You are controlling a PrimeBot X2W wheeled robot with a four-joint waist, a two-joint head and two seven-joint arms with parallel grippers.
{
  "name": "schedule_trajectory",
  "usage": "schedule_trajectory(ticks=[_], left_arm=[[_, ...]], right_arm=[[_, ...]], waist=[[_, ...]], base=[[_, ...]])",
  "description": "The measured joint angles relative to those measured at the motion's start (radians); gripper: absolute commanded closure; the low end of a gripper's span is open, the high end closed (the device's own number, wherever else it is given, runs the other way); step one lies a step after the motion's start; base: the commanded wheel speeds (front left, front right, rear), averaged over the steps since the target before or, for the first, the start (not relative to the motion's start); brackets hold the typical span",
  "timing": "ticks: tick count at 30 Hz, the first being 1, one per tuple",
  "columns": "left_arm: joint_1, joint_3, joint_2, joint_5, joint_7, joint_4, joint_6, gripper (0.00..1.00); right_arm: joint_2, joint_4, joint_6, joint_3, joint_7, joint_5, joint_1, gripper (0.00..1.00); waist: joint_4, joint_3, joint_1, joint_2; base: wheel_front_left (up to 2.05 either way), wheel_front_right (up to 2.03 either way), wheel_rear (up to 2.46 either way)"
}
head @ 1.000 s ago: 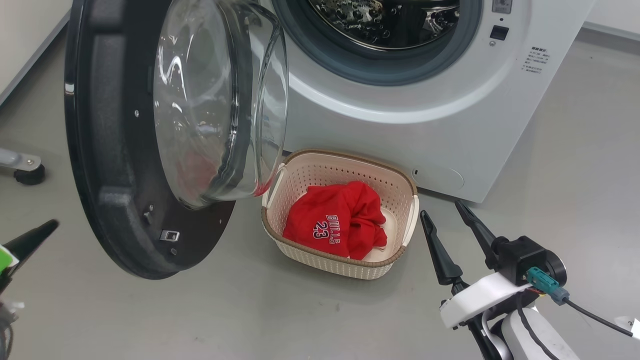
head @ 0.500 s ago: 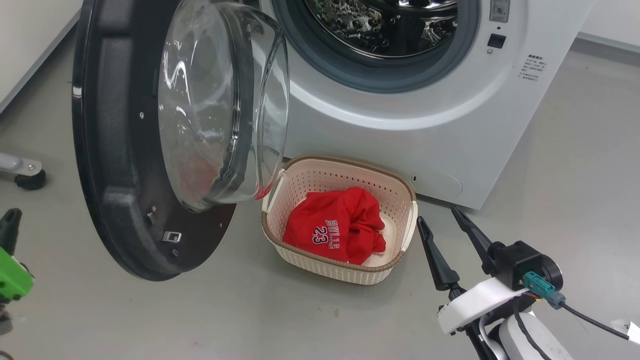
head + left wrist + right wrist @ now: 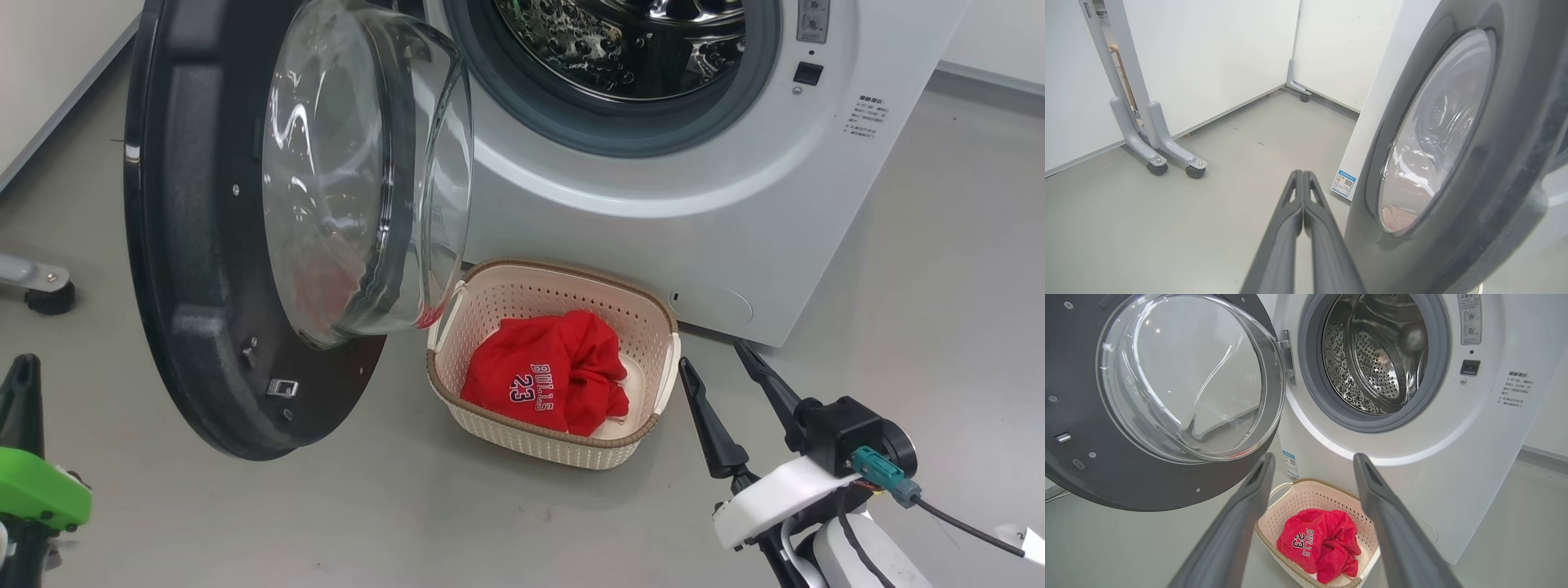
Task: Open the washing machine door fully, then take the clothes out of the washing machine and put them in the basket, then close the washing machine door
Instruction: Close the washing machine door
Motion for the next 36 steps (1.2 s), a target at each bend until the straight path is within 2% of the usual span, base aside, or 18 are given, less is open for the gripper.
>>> schedule_trajectory(ticks=[3,9,10,11,12,13,14,20,36], left_arm=[[0.004,0.016,-0.025,-0.001,-0.064,0.005,0.0,1.0],[0.043,-0.012,-0.032,0.002,-0.152,0.023,0.0,1.0],[0.05,-0.02,-0.029,0.016,-0.165,0.027,0.0,0.7],[0.057,-0.027,-0.026,0.032,-0.18,0.03,0.0,0.53],[0.061,-0.031,-0.026,0.041,-0.193,0.033,0.0,0.33],[0.064,-0.033,-0.025,0.046,-0.207,0.036,0.0,0.03],[0.067,-0.037,-0.024,0.05,-0.23,0.043,0.0,0.0],[0.068,-0.05,-0.024,0.05,-0.291,0.065,0.0,0.0],[0.068,-0.091,-0.004,0.051,-0.381,0.128,0.0,0.0]], right_arm=[[0.001,0.0,0.0,0.0,0.0,0.0,0.001,0.0],[0.001,0.0,0.0,-0.001,0.0,0.0,0.01,0.0],[0.001,0.0,0.0,-0.001,0.0,0.0,0.011,0.0],[0.001,0.0,0.0,-0.001,0.0,0.0,0.011,0.0],[0.001,0.0,0.0,-0.001,0.0,0.0,0.011,0.0],[0.001,0.0,0.0,-0.001,0.0,0.0,0.011,0.0],[0.001,0.0,0.0,-0.001,0.0,0.0,0.011,0.0],[0.001,-0.001,0.0,-0.002,0.0,0.0,0.011,0.0],[0.004,-0.001,0.0,-0.002,0.0,0.0,0.011,0.0]], waist=[[0.0,0.001,0.0,0.0],[-0.002,0.005,0.0,0.0],[-0.003,0.005,0.0,0.0],[-0.003,0.006,0.0,0.0],[-0.003,0.007,0.0,0.0],[-0.004,0.007,0.0,0.0],[-0.004,0.008,0.0,0.0],[-0.005,0.008,0.0,0.0],[-0.008,0.007,0.0,0.0]], base=[[0.0,0.0,0.0],[0.0,0.0,0.0],[0.0,0.0,0.0],[0.0,0.0,0.0],[0.0,0.0,0.0],[0.0,0.0,0.0],[0.0,0.0,0.0],[0.0,0.0,0.0],[0.0,0.0,0.0]])
